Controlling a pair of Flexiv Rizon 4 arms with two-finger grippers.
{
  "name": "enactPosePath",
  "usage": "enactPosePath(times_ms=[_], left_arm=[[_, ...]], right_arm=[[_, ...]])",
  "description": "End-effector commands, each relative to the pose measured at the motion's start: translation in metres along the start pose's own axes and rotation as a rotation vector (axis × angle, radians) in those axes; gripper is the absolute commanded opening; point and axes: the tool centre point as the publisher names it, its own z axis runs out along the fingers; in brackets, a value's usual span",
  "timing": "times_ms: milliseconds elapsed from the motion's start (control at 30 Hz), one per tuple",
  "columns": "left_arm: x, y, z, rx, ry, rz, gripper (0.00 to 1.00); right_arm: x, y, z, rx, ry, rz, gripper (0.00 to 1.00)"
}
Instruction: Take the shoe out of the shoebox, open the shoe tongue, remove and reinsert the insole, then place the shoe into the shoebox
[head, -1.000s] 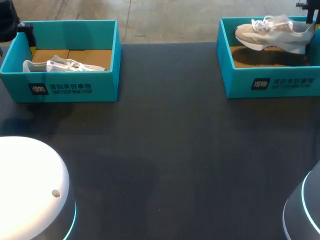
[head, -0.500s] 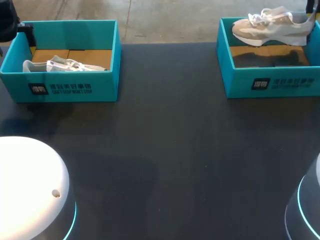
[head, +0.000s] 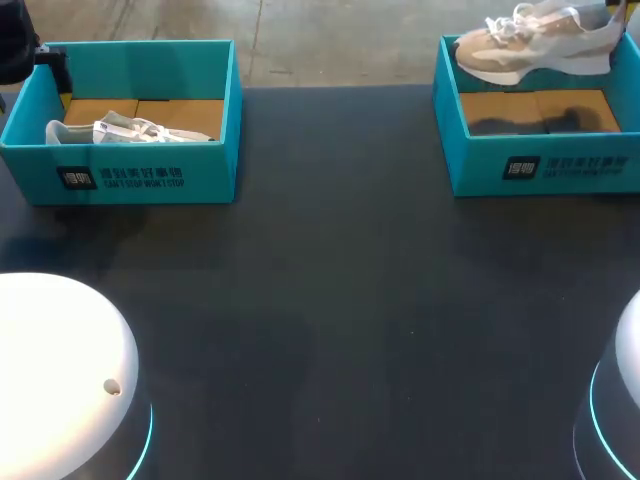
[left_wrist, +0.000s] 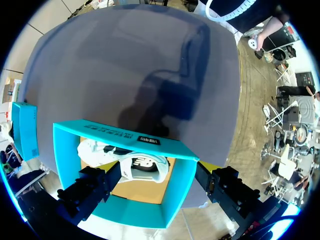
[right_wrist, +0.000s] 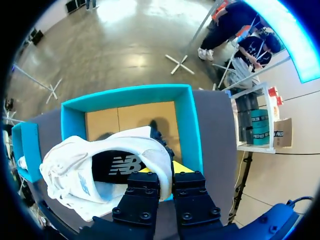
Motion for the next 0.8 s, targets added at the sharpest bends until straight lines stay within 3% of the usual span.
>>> enactPosePath(times_ms=[33,233,800], left_arm=[[0.001,-0.001,-0.001,-0.001,0.002,0.001,1.00],[0.001,-0.001,-0.001,-0.001,0.002,0.001,1.00],[0.001,-0.001,-0.001,-0.001,0.002,0.001,1.00]], right_arm=[[0.004,-0.012,-0.021,-0.011,-0.003,0.002,0.00],[0.010,-0.024,-0.038,0.011,0.003,0.046,0.00],[0.010,-0.024,-0.038,0.011,0.003,0.046,0.00]])
